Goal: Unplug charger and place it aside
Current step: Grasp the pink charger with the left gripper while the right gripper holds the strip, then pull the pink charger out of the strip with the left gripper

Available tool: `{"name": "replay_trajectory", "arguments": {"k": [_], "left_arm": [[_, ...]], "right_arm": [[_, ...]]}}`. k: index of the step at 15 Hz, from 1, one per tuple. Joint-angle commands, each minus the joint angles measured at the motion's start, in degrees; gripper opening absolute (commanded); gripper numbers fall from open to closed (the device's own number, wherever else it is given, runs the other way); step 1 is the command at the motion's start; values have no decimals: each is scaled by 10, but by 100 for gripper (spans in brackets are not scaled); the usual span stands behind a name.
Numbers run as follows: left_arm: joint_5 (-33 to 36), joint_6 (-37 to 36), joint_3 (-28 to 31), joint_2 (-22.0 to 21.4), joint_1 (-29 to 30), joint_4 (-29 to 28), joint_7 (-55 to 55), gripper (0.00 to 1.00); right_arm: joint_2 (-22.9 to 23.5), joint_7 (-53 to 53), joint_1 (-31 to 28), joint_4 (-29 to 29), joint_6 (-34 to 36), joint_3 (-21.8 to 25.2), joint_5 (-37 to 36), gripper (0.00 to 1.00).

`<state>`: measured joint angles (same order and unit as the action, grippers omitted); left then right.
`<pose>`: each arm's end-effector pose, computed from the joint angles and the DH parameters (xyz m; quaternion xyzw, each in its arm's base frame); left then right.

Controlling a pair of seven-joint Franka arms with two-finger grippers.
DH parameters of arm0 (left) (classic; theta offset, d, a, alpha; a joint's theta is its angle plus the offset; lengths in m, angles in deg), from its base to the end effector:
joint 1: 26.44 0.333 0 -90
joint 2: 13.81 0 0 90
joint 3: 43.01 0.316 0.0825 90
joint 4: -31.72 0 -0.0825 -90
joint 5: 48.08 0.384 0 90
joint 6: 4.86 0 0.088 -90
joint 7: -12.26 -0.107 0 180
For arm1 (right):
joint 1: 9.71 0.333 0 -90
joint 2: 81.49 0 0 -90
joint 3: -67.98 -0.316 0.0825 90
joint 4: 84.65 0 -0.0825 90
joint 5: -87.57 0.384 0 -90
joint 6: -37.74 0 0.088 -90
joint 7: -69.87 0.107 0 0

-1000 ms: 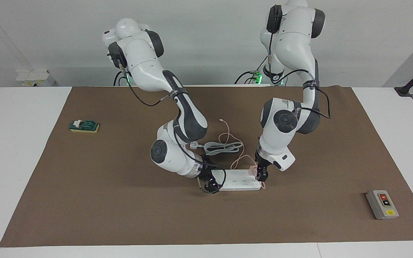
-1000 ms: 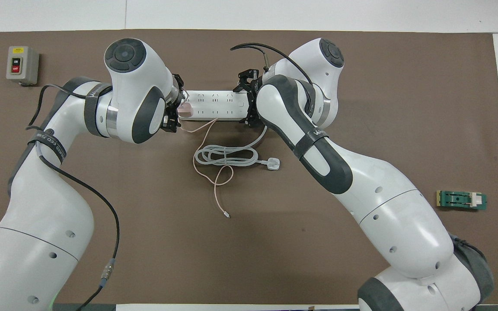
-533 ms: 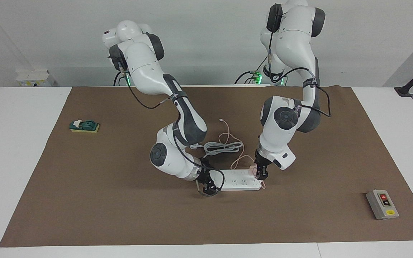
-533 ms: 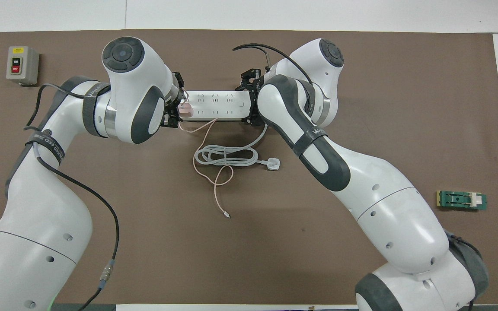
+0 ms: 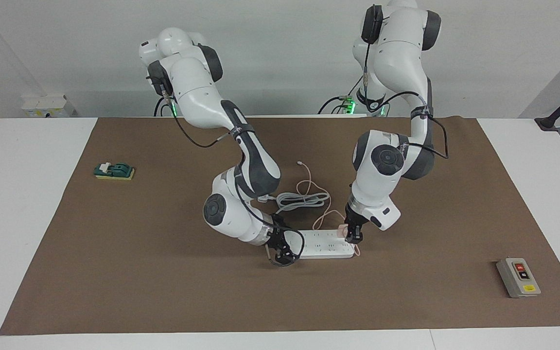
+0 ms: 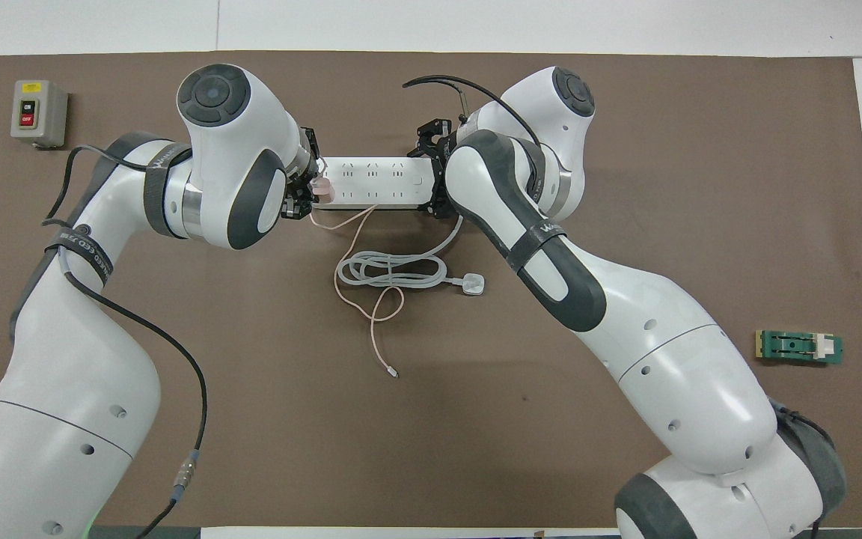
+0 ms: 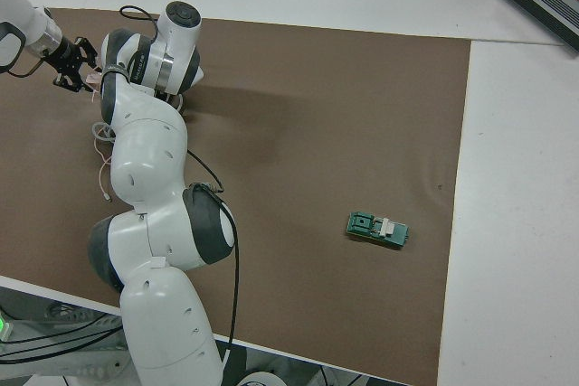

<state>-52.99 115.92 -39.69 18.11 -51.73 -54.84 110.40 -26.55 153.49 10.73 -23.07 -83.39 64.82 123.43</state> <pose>0.6510 -0.2740 0.3442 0.7765 0.6294 -0.0088 0.0289 0.7166 0.3261 0.2594 -0.7360 0.6101 0.2111 0.2036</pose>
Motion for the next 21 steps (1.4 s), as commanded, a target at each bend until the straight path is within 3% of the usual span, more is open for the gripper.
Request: {"name": "replay_trajectory", "arguments": {"k": [1,5,12,16,17,20,21], "left_arm": [[-8,6,9,-8,-6,-9,0,0],[-7,-10,10,-7,1,3,-2,0],[-4,-136,15,-17,28,70,-22,0],[-2,-212,14,-87,63,82,-53,0],[-2,-231,14,-105,77,82,-79,0],[-1,-307,14,-141,156,82,-204,0],[-1,-323,14,-152,187,82,-262,0]], "right_arm": [[16,-6,5,-4,-23,-1,-26,48],[16,-6,5,-4,-23,-1,-26,48],[15,-6,5,-4,-23,-1,-26,48],[15,-5,5,-4,-24,-1,-28,49],[15,-4,5,-4,-22,-1,-30,53],[7,4,5,-7,-13,-1,-30,81],[1,11,4,-7,-10,-1,-30,96]]}}
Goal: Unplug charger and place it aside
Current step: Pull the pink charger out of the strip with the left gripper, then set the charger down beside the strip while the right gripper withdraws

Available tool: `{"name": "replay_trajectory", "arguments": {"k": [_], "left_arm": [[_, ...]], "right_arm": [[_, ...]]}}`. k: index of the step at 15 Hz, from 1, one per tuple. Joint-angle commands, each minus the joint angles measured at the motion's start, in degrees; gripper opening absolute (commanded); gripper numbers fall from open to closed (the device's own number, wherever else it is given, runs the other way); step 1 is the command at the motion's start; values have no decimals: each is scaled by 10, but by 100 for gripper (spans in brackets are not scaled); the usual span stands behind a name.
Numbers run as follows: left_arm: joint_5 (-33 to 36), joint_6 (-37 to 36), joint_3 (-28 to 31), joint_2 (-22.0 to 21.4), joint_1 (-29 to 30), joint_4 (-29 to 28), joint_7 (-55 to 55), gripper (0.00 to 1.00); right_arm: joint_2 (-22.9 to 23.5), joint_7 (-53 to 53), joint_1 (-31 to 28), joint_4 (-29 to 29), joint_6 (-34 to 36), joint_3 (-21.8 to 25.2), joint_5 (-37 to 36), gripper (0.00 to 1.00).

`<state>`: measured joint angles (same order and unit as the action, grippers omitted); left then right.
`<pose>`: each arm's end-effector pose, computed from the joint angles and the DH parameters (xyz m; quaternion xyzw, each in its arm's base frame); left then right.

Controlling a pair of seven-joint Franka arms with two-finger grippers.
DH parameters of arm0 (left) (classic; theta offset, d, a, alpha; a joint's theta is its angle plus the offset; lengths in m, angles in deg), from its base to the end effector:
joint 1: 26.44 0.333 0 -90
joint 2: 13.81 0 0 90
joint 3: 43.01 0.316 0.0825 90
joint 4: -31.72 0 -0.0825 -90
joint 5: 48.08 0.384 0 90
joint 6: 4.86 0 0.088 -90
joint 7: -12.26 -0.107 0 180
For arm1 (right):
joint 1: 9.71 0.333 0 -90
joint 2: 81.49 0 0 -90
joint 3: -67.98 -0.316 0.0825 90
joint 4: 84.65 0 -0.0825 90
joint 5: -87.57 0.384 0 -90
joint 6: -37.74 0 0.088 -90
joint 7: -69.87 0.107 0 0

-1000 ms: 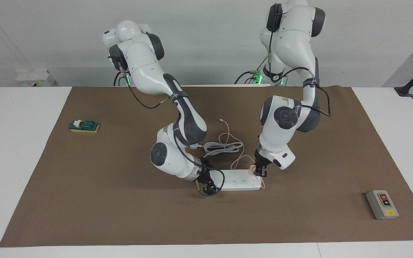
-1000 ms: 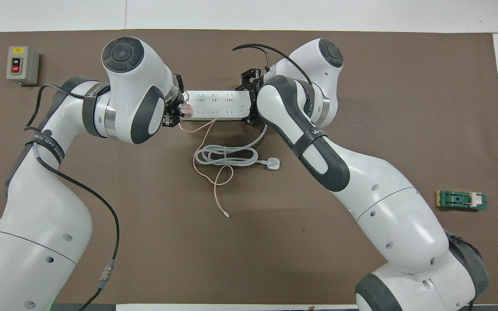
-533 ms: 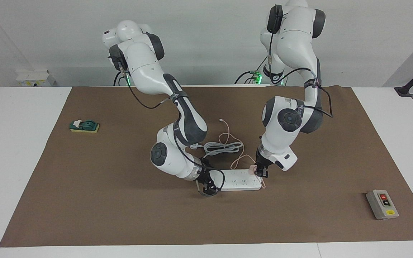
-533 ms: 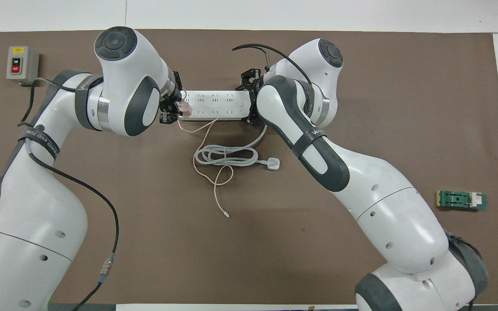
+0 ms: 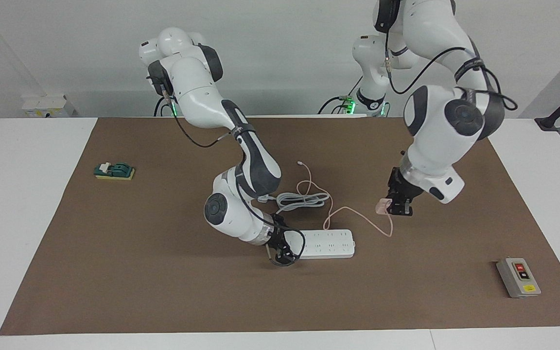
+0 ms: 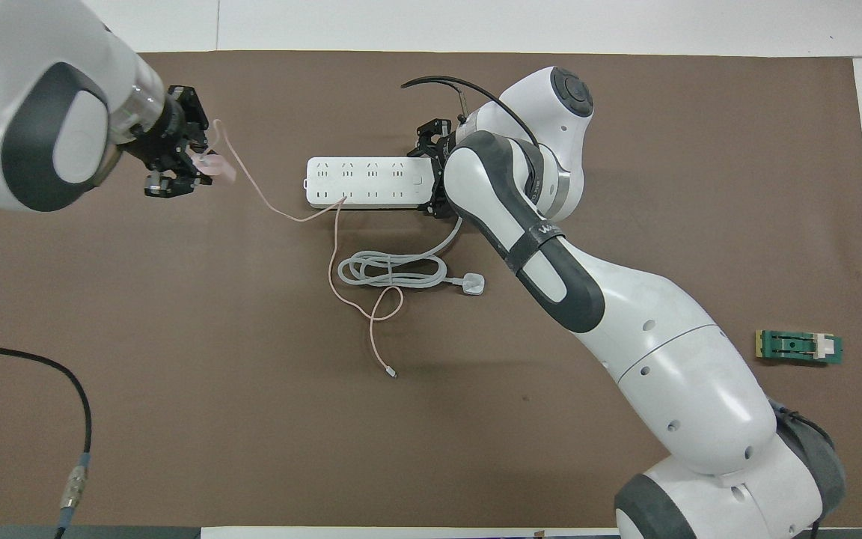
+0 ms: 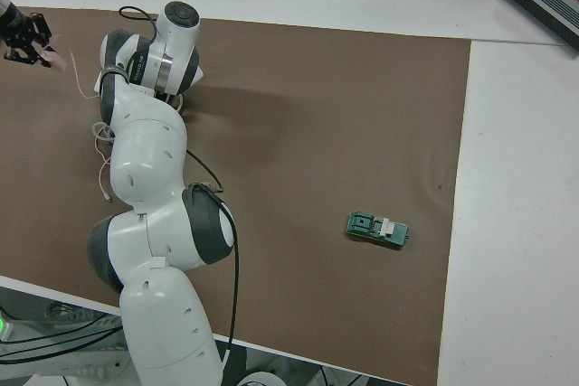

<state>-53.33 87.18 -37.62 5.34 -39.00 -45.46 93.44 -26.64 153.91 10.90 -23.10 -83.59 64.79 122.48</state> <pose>0.6443 -0.1002 0.5318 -0.7969 -0.6022 0.0474 0.0039 0.7162 0.3277 0.2608 -0.7388 0.6098 0.2050 0.2007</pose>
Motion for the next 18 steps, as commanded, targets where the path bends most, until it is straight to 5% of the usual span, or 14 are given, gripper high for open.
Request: {"name": "replay_trajectory", "arguments": {"k": [1,5,8,11,16,17,18], "left_arm": [[3,-48,-6,-33,90,-12,-157,0],[20,-35,-7,-48,139,-44,-288,0],[20,34,-7,-81,161,-122,-310,0],[20,44,-7,-89,170,-141,-336,0],[19,203,-8,-147,163,-298,-346,0],[19,197,-8,-147,163,-295,-347,41],[18,191,-8,-147,163,-294,-345,57]], "right_arm": [[-10,10,2,-6,-6,-1,-21,100],[-71,11,-7,-2,56,0,-29,100],[-108,10,-21,2,114,0,-49,100],[-151,3,-32,2,172,-1,-103,100],[-235,-86,-66,8,265,0,-159,100],[-247,-116,-76,7,283,0,-166,100],[-260,-151,-86,8,300,0,-175,100]]}}
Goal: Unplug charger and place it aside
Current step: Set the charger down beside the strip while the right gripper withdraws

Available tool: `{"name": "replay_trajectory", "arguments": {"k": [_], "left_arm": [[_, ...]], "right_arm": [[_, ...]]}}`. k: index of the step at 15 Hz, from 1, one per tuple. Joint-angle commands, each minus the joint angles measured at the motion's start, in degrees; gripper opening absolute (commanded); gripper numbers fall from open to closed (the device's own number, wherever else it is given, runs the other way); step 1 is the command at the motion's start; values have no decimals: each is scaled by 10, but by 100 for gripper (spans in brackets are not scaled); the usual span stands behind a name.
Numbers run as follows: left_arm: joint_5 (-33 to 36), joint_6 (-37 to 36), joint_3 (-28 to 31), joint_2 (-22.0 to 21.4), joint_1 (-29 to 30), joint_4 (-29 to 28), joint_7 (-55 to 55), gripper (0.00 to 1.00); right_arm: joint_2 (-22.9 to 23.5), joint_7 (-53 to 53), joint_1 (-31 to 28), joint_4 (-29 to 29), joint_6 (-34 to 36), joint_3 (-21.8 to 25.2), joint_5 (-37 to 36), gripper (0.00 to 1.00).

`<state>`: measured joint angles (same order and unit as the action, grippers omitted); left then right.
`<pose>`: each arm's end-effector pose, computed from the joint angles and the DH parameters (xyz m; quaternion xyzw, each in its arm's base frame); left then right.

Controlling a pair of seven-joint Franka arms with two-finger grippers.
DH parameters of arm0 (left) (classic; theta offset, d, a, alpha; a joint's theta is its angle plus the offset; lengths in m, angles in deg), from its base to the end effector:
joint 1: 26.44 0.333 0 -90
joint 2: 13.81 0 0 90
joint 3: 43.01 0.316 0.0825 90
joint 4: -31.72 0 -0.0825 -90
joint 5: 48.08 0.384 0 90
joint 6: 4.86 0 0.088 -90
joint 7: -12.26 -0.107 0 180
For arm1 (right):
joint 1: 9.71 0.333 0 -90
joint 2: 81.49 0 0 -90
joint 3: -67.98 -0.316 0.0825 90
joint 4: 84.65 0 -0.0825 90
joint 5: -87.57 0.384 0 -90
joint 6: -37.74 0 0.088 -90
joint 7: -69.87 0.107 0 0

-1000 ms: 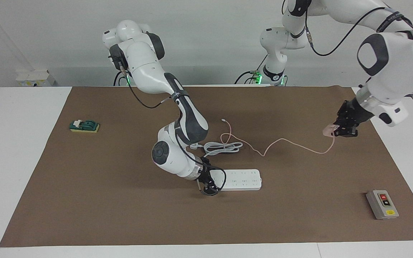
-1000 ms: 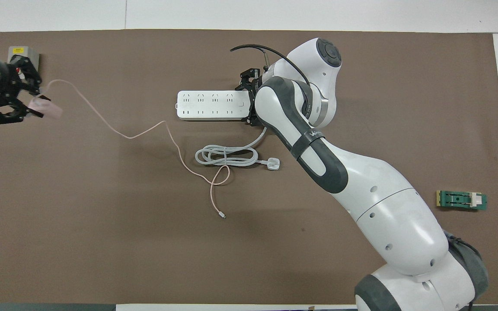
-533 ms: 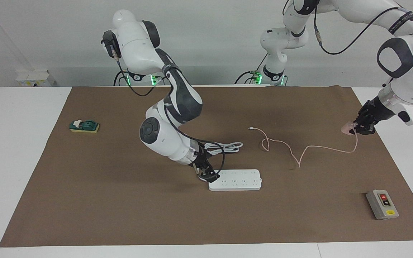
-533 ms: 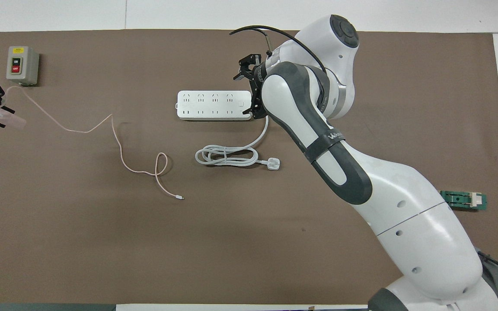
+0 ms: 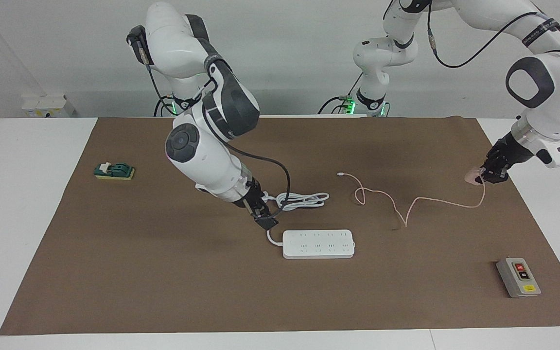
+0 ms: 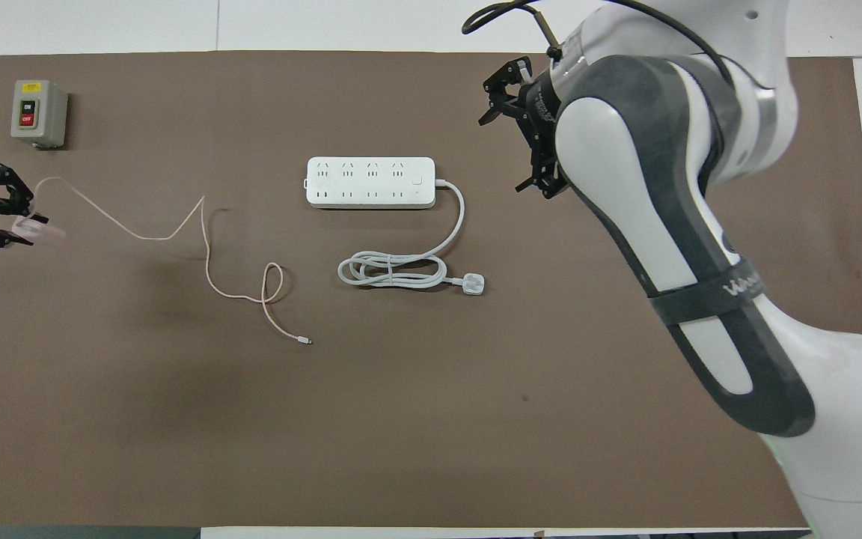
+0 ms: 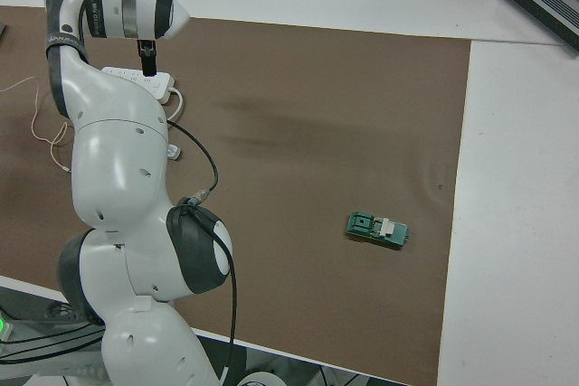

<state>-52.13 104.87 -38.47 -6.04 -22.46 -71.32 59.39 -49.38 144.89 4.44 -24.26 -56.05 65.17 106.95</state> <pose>0.5931 0.0819 0.4674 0.8784 0.4771 -0.0178 0.0232 0.6779 0.2310 0.5244 -0.8535 0.4886 0.1218 0.1342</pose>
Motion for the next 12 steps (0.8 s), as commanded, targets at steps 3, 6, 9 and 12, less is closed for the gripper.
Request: {"name": "replay_trajectory", "arguments": {"k": [3,6,9,12], "left_arm": [[8,-19,-1,-31,-14,-12,-7,100],[12,-81,-2,-23,-15,54,-29,100],[12,-120,-5,-32,-17,76,-138,100],[27,-151,-7,-55,-28,79,-201,100]], "right_arm": [[-59,-181,-53,18,71,-4,-43,100],[-78,-325,-70,19,97,-4,-90,100],[-98,-489,-75,24,109,-4,-158,100],[-120,-646,-90,30,113,-4,-194,100]]}}
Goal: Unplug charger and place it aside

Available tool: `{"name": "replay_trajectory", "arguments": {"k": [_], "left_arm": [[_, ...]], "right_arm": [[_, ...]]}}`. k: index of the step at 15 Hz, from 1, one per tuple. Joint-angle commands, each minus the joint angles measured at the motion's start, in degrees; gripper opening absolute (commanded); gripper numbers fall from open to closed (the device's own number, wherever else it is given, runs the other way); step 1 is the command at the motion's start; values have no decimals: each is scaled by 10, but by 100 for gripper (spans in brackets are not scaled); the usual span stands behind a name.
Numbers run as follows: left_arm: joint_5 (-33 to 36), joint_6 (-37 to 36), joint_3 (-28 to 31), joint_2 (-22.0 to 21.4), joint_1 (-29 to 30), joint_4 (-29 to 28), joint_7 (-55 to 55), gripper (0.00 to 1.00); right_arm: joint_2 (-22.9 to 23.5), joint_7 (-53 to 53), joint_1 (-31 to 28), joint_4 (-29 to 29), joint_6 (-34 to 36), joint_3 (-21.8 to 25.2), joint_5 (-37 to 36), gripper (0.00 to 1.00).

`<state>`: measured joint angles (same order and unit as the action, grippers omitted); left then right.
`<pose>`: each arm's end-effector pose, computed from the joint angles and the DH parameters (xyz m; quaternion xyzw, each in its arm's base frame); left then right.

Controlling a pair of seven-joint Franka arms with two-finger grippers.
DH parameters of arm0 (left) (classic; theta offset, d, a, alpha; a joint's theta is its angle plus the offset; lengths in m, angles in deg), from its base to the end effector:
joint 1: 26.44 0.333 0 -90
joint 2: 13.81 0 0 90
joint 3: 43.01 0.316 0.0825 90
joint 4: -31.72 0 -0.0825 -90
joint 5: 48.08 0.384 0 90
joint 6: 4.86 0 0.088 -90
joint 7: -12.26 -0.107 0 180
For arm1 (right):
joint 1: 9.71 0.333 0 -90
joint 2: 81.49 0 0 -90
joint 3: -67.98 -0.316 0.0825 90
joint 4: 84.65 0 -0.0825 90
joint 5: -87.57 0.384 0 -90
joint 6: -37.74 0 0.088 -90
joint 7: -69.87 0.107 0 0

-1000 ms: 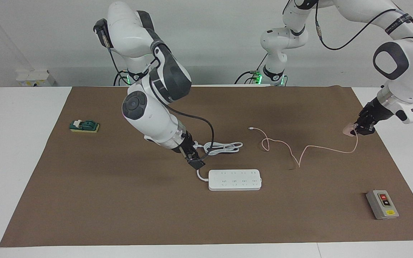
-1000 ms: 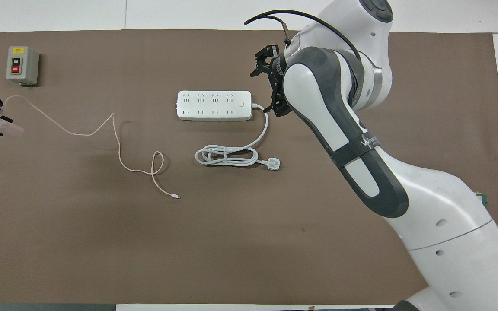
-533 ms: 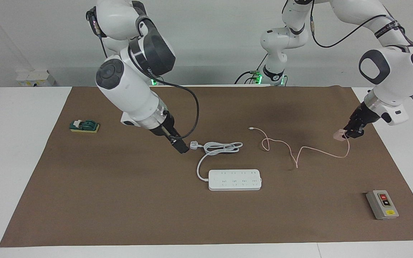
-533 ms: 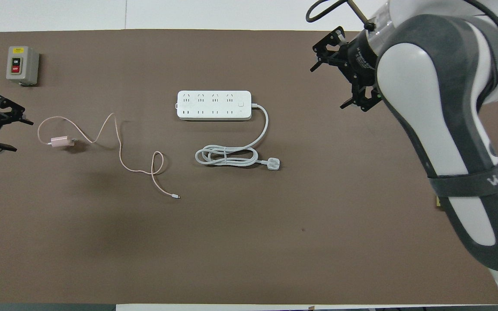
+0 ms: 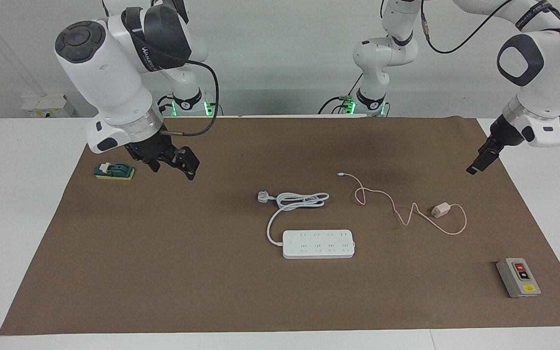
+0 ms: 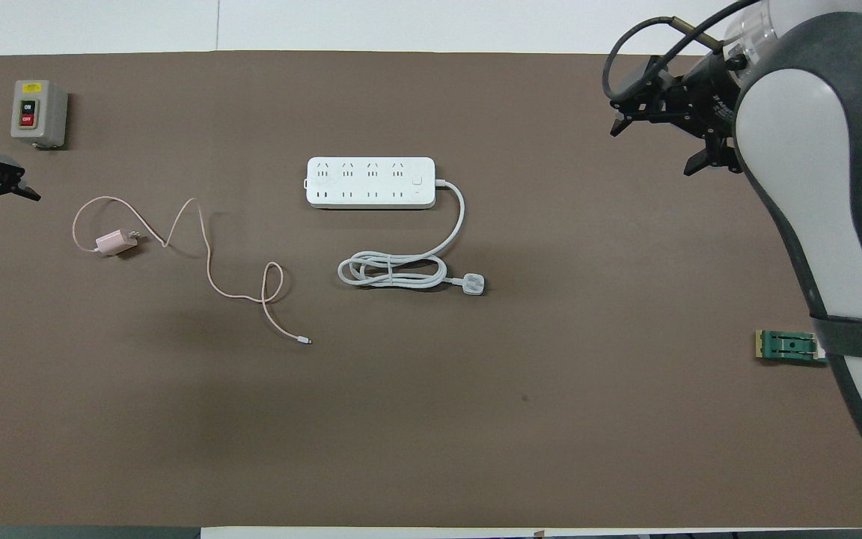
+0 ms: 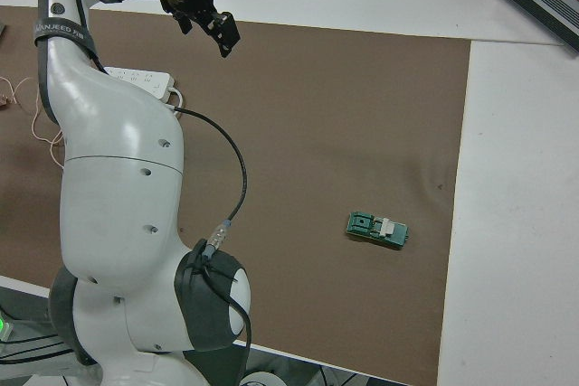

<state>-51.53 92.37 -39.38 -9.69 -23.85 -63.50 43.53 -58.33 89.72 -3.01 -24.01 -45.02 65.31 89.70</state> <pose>0.5786 0.0562 0.5514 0.9451 0.3252 -0.0239 0.0229 0.6506 0.1042 0.6064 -0.9954 0.0909 0.0155 0.0245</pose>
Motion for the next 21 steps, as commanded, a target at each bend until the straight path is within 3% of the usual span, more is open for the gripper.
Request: {"name": "replay_trajectory", "arguments": {"k": [1,5,9,11,14,17,21], "left_arm": [[31,-40,2,-24,-21,3,-68,100],[27,-110,-1,-24,-29,66,-158,100],[30,-167,-19,-36,-30,72,-166,100],[31,-175,-38,-65,-36,65,-168,100],[31,-193,-37,-63,-35,67,-251,100],[35,-218,-35,-25,-33,103,-255,100],[17,-214,-30,-20,-38,115,-253,100]], "right_arm": [[-42,-130,-20,39,2,-6,-29,100],[-142,-258,-54,156,-13,-6,-35,100],[-227,-267,-80,280,-28,-7,-35,100],[-255,-268,-84,323,-38,-6,-36,100],[-259,-268,-89,337,-53,-6,-50,100],[-255,-264,-98,337,-76,-7,-45,100],[-257,-250,-103,338,-72,-8,-39,100]]}}
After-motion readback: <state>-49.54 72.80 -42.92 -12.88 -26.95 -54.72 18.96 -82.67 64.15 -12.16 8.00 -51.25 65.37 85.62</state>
